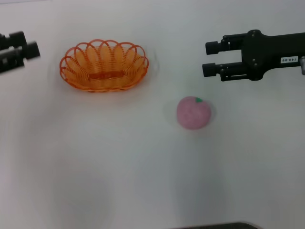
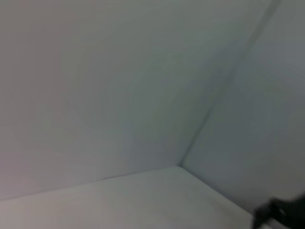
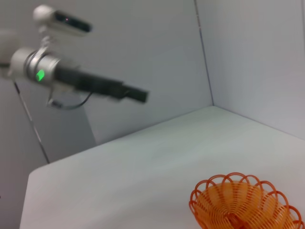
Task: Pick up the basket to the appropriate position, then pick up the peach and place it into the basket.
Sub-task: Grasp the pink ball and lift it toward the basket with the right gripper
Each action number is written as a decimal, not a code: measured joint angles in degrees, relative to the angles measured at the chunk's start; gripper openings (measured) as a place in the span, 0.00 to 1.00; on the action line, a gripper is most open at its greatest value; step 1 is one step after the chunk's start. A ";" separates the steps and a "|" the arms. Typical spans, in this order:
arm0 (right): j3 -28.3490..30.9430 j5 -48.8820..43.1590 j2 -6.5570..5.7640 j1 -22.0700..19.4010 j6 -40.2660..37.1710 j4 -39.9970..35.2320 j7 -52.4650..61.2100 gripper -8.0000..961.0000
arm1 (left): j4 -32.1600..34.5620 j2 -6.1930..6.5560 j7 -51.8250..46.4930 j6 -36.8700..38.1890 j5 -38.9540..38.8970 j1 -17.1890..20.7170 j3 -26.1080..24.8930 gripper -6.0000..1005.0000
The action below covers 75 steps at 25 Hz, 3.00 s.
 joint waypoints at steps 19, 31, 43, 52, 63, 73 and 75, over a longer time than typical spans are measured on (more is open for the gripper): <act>1.78 0.30 0.62 0.82 5.02 0.03 7.12 0.71 | -8.49 -3.00 25.88 -4.23 5.53 8.76 -0.19 0.73; -0.80 -0.22 -1.62 3.12 3.23 -11.03 17.23 0.71 | -8.75 -3.14 25.94 -5.21 5.71 9.19 -0.28 0.89; -6.64 -14.16 -0.60 12.05 -8.77 -37.85 36.75 0.72 | -8.38 -2.99 24.55 -4.11 8.36 8.82 0.15 0.89; -14.93 -30.20 2.15 18.30 -11.09 -38.54 38.67 0.72 | -7.92 -2.70 24.35 -0.62 9.08 8.46 -0.19 0.89; -24.42 -33.00 4.08 19.22 -5.76 -31.23 39.20 0.72 | -7.20 -2.69 23.10 1.13 10.68 8.06 0.16 0.89; -32.18 -33.26 4.98 19.43 0.82 -23.39 38.67 0.72 | -7.18 -2.60 22.77 1.52 11.37 7.60 0.18 0.89; -33.55 -33.27 5.11 19.51 1.72 -22.28 38.66 0.72 | -7.18 -2.60 22.24 1.62 11.86 7.29 0.29 0.89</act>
